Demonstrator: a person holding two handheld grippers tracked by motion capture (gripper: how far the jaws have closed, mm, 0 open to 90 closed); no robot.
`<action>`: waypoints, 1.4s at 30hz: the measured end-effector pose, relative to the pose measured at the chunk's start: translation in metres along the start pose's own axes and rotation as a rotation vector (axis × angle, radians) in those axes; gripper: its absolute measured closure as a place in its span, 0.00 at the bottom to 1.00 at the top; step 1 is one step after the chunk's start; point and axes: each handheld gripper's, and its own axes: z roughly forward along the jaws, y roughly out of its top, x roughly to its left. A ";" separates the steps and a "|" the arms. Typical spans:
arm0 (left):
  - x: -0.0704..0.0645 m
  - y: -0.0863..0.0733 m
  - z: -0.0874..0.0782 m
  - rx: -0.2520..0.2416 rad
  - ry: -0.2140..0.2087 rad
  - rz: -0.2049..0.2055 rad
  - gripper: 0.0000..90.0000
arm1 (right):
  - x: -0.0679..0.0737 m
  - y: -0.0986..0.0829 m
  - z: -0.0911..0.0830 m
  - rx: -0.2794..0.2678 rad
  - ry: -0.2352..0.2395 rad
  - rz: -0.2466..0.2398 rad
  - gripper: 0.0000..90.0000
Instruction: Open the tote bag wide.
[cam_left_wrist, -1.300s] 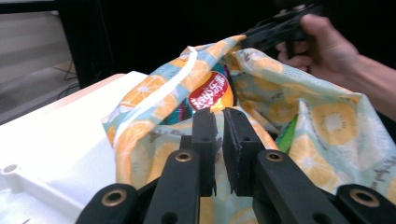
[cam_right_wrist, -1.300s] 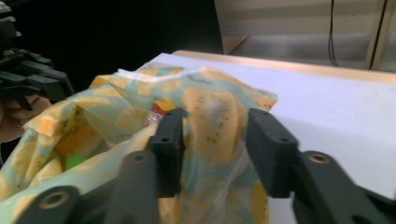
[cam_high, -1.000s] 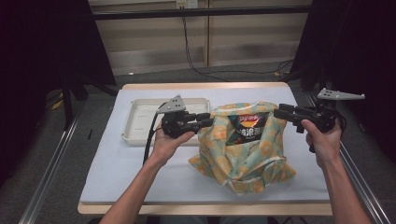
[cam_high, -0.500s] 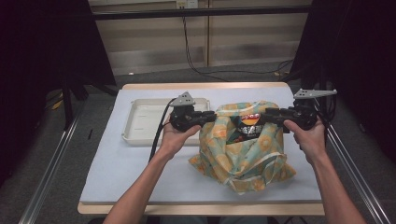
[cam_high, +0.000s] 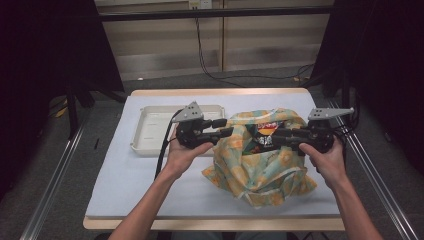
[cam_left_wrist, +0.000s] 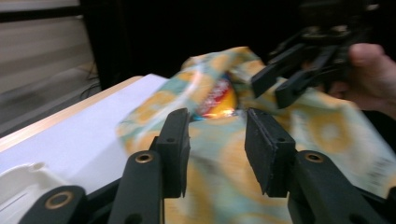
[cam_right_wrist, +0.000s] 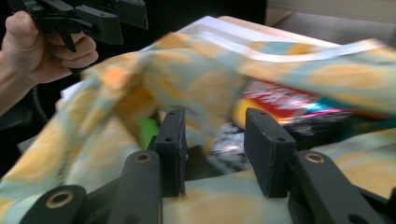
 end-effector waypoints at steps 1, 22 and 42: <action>-0.006 0.000 0.000 0.010 -0.012 0.008 0.67 | 0.003 -0.001 0.001 0.003 0.011 -0.002 0.66; -0.013 -0.013 0.002 0.069 -0.048 -0.017 0.59 | 0.040 -0.038 -0.009 0.064 0.056 -0.028 0.72; -0.002 -0.027 -0.034 0.104 -0.002 -0.031 1.00 | 0.060 -0.058 -0.015 0.057 0.132 -0.037 0.88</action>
